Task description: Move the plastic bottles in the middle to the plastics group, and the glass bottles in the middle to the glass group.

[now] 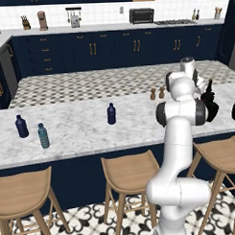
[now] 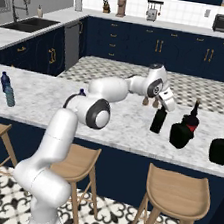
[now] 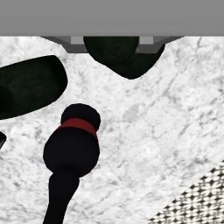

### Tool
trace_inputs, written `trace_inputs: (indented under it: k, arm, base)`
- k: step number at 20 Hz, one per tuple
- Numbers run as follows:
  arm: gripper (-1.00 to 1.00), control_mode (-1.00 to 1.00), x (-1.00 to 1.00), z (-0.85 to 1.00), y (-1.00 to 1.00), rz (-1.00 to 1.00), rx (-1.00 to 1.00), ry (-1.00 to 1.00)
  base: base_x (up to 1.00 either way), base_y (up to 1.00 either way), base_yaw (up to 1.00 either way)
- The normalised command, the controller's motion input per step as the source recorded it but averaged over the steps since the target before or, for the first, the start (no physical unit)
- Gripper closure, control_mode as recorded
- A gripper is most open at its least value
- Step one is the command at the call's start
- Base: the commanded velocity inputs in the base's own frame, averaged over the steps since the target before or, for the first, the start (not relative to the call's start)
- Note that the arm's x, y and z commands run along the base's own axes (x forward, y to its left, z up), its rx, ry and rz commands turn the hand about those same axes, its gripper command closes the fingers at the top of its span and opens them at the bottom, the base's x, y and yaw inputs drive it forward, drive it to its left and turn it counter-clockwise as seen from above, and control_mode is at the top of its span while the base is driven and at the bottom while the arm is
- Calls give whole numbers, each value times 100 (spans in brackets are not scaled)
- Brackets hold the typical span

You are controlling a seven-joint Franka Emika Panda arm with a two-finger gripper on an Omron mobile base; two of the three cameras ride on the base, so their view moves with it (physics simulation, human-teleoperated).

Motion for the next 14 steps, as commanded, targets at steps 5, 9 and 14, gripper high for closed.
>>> trace_inputs:
  k: [5,9,14]
  arm:
    - [100,-100,0,-1,-11,-6,-5,0]
    - [100,-100,0,0,-13,-5,-4,0]
    - [100,-100,0,0,-13,-5,0,0]
  base:
    - [0,0,0]
    - [0,0,0]
    - [0,0,0]
